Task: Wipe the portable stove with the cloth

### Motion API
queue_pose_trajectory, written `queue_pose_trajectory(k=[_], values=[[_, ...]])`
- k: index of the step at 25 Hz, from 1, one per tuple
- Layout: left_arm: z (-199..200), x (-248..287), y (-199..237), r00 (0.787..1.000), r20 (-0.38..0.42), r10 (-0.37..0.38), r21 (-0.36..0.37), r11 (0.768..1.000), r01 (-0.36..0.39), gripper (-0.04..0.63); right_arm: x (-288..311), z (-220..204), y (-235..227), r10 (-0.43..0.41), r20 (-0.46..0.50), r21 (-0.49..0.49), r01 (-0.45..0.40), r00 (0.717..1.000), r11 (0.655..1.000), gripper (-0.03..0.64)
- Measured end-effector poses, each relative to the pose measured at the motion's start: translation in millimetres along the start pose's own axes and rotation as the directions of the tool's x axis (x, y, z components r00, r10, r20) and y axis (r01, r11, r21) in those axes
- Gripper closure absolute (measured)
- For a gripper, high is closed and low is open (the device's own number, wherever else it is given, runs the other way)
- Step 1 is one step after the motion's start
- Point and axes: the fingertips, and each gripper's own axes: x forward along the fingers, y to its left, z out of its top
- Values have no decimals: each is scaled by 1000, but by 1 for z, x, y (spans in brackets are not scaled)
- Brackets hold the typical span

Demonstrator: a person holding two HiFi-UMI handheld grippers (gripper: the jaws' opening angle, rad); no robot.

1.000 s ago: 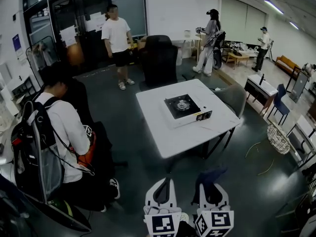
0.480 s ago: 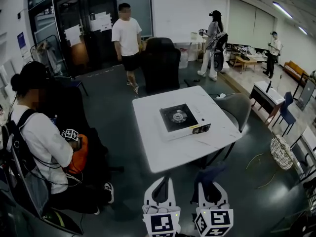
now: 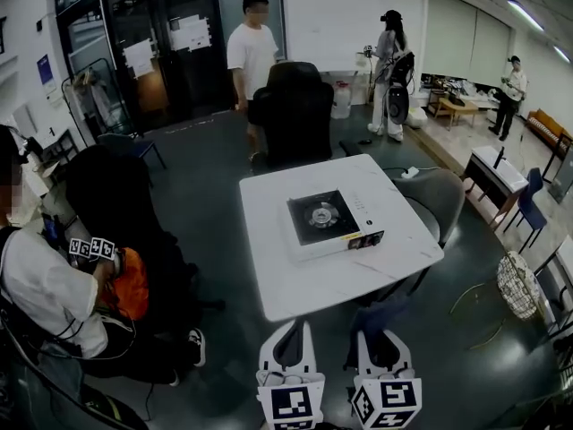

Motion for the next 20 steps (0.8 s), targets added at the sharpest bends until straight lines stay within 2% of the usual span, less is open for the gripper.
queue_pose_trajectory(k=[6, 14, 20], values=[[4, 33, -7, 1000, -10, -18, 5, 1000, 18, 574, 21, 7, -18, -8, -7, 7, 8, 1000, 1000, 511], [8, 104, -14, 998, -9, -64, 4, 998, 64, 574, 72, 18, -51, -46, -15, 7, 46, 999, 999, 511], [18, 161, -4, 997, -5, -79, 22, 997, 79, 574, 123, 39, -74, -71, -11, 16, 71, 997, 997, 511]])
